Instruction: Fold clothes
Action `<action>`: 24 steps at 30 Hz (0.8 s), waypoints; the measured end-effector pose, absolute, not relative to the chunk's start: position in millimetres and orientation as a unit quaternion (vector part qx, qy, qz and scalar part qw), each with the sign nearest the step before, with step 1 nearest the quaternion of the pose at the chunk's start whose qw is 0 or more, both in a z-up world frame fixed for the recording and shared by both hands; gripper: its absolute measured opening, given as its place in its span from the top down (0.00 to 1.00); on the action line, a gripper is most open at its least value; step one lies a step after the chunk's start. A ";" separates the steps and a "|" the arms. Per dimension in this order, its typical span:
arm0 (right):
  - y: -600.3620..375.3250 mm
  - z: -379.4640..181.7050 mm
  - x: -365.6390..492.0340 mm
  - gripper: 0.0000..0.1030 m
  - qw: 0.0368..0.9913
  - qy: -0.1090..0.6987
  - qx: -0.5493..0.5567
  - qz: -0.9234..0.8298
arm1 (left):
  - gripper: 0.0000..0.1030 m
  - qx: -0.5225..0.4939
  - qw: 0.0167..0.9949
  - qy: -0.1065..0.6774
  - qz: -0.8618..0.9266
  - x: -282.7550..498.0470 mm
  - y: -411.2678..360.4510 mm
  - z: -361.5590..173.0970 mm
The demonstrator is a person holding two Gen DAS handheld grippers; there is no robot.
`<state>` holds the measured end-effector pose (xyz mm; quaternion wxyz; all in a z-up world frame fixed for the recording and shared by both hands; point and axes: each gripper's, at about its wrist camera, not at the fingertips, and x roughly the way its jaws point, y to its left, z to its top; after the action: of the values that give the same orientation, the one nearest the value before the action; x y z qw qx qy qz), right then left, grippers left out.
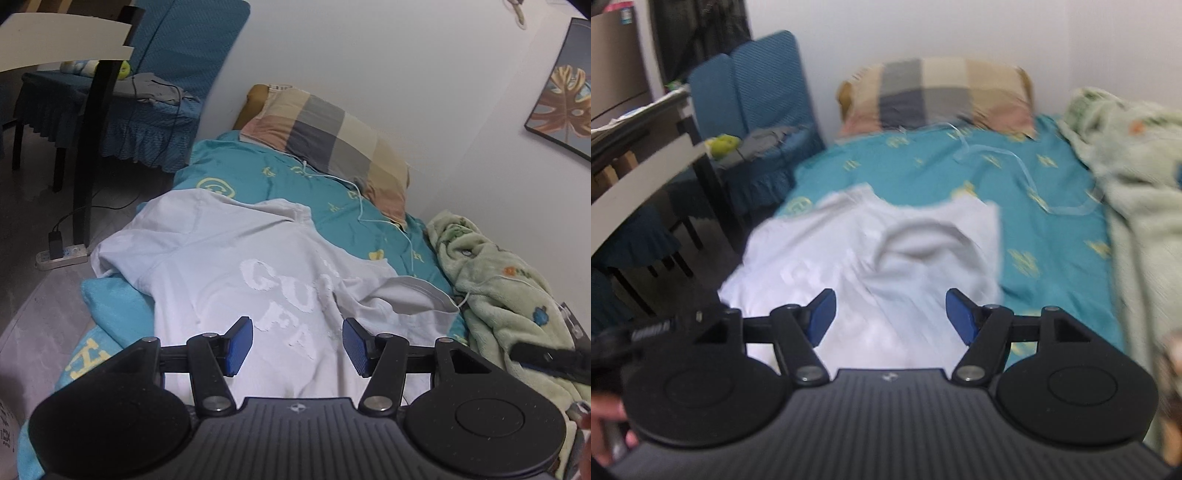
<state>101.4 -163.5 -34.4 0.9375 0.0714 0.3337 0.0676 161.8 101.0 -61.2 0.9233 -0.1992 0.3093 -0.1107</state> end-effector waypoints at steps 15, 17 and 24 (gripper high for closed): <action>-232.8 -52.5 29.0 0.34 0.925 0.323 0.194 0.042 | 0.40 -0.247 0.888 0.345 -0.179 179.1 43.1 -61.9; -242.2 -54.1 28.5 0.34 0.926 0.318 0.201 0.034 | 0.38 -0.270 0.876 0.353 -0.184 200.3 30.9 -61.1; -267.4 -70.7 42.9 0.34 0.915 0.325 0.236 0.011 | 0.24 -0.369 0.827 0.386 -0.176 297.0 -21.1 -79.8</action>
<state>42.9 -267.4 -70.7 0.9155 0.2363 0.3254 0.0114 297.0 -21.1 -79.8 0.8268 -0.3693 0.3861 -0.1761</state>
